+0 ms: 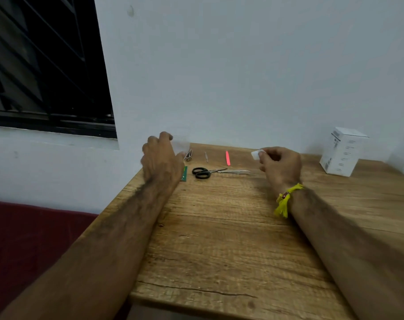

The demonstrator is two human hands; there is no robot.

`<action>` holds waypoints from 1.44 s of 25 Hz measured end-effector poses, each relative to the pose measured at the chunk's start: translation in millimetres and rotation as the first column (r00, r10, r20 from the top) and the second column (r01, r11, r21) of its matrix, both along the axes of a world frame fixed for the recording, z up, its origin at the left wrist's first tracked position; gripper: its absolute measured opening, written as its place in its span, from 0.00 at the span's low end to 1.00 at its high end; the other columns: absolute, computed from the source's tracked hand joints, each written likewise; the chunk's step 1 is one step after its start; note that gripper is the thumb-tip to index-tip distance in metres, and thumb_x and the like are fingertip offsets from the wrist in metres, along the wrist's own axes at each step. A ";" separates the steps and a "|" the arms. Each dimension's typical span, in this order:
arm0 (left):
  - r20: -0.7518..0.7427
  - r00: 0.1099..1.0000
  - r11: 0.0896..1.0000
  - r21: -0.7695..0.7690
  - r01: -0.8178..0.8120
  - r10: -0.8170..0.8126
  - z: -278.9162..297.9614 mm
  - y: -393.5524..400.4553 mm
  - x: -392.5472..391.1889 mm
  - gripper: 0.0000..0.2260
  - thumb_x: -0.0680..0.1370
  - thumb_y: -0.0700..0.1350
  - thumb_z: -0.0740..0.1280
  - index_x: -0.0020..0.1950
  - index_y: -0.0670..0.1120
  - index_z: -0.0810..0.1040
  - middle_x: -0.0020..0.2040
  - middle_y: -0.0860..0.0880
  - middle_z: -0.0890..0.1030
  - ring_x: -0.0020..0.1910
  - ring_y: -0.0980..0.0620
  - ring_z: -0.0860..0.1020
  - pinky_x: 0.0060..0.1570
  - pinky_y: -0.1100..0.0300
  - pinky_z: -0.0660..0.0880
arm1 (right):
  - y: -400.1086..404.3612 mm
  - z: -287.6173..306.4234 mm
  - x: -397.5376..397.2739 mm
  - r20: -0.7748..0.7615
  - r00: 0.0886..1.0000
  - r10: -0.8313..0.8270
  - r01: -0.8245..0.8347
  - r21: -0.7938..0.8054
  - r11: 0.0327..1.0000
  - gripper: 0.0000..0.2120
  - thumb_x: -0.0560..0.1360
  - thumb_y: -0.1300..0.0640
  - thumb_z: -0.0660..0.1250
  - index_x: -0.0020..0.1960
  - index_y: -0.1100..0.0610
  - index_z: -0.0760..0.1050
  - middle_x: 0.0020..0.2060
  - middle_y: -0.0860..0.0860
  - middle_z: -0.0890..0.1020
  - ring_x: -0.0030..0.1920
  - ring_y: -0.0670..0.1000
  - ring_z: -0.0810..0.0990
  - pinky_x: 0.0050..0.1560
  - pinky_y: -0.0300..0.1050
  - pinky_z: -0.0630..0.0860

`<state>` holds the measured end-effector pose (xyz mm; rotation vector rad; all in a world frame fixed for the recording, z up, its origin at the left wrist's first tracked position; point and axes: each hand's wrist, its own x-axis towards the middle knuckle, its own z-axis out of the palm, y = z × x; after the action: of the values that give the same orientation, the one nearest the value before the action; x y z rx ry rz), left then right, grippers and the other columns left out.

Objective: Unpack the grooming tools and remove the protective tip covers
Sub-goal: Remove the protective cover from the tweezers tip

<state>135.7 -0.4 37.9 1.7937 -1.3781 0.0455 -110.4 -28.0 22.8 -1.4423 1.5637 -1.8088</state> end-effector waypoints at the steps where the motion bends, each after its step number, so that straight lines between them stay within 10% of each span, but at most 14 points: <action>1: -0.054 0.992 0.991 -0.075 0.113 -0.117 0.5 -0.2 -3.5 0.17 0.77 0.50 0.74 0.64 0.50 0.76 0.56 0.49 0.80 0.57 0.51 0.77 0.52 0.54 0.76 | -0.6 -0.9 -5.3 -0.017 1.000 -0.005 0.004 -0.013 1.000 0.01 0.73 0.59 0.74 0.44 0.54 0.84 0.39 0.53 0.86 0.43 0.55 0.86 0.48 0.58 0.83; 4: -0.116 0.902 0.907 -0.120 0.404 -0.417 -7.3 3.6 -25.6 0.05 0.76 0.48 0.75 0.51 0.52 0.84 0.39 0.57 0.82 0.38 0.64 0.79 0.38 0.71 0.76 | -1.1 4.1 -8.8 -0.028 1.000 -0.013 0.012 -0.058 0.998 0.01 0.72 0.57 0.74 0.43 0.51 0.84 0.39 0.50 0.86 0.43 0.51 0.86 0.48 0.55 0.84; 7: 0.132 0.812 0.820 0.013 0.572 -0.568 -11.9 -4.1 -54.4 0.10 0.77 0.49 0.73 0.58 0.50 0.85 0.48 0.56 0.85 0.47 0.61 0.80 0.47 0.69 0.72 | 0.2 4.3 0.3 -0.095 0.995 -0.015 0.007 -0.081 0.997 0.01 0.73 0.57 0.74 0.43 0.53 0.84 0.36 0.47 0.84 0.39 0.48 0.84 0.45 0.45 0.82; 12: 0.543 0.662 0.850 0.235 0.471 -0.517 -7.1 -35.8 -92.4 0.13 0.80 0.52 0.68 0.63 0.50 0.82 0.60 0.48 0.83 0.64 0.46 0.77 0.62 0.52 0.70 | -1.1 6.1 -4.0 -0.094 0.995 -0.045 0.034 -0.116 0.993 0.02 0.73 0.58 0.73 0.43 0.55 0.85 0.36 0.45 0.83 0.40 0.45 0.83 0.44 0.39 0.80; 18: 0.468 0.733 0.869 0.236 0.435 -0.494 -8.6 -39.6 -105.6 0.05 0.78 0.49 0.71 0.50 0.50 0.84 0.52 0.50 0.84 0.56 0.48 0.78 0.56 0.54 0.71 | -7.8 10.6 -5.3 0.162 0.987 0.004 -0.004 0.000 1.000 0.03 0.74 0.62 0.69 0.42 0.57 0.80 0.39 0.57 0.84 0.39 0.56 0.85 0.43 0.57 0.84; 22: 0.011 0.860 0.858 0.076 0.509 -0.511 -4.1 -27.2 -101.7 0.03 0.77 0.45 0.73 0.46 0.48 0.82 0.44 0.51 0.85 0.45 0.53 0.82 0.45 0.57 0.77 | -1.5 24.8 -8.7 0.374 0.925 0.071 -0.050 -0.066 0.997 0.06 0.73 0.71 0.68 0.47 0.63 0.80 0.37 0.60 0.83 0.34 0.54 0.84 0.40 0.49 0.84; 26: -0.734 0.464 0.792 -0.163 0.588 -0.496 -3.0 -9.2 -98.1 0.13 0.73 0.36 0.77 0.55 0.39 0.79 0.37 0.47 0.86 0.32 0.54 0.84 0.28 0.65 0.77 | 7.1 28.7 -1.2 0.474 0.847 0.241 -0.220 -0.100 0.970 0.05 0.74 0.70 0.71 0.44 0.62 0.81 0.37 0.56 0.82 0.35 0.50 0.83 0.40 0.41 0.83; 36: -0.849 0.060 0.586 -0.310 0.749 -0.525 -23.0 -22.7 -95.4 0.08 0.81 0.38 0.67 0.56 0.40 0.84 0.40 0.45 0.82 0.41 0.44 0.86 0.45 0.59 0.84 | 5.9 17.7 4.8 0.517 0.777 0.358 -0.412 -0.012 0.911 0.08 0.74 0.68 0.71 0.51 0.60 0.78 0.42 0.57 0.85 0.39 0.50 0.85 0.42 0.40 0.82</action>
<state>40.3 -23.0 14.9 0.7835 -1.1790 -1.4579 -105.6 -22.1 40.5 -1.0181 0.9867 -1.6480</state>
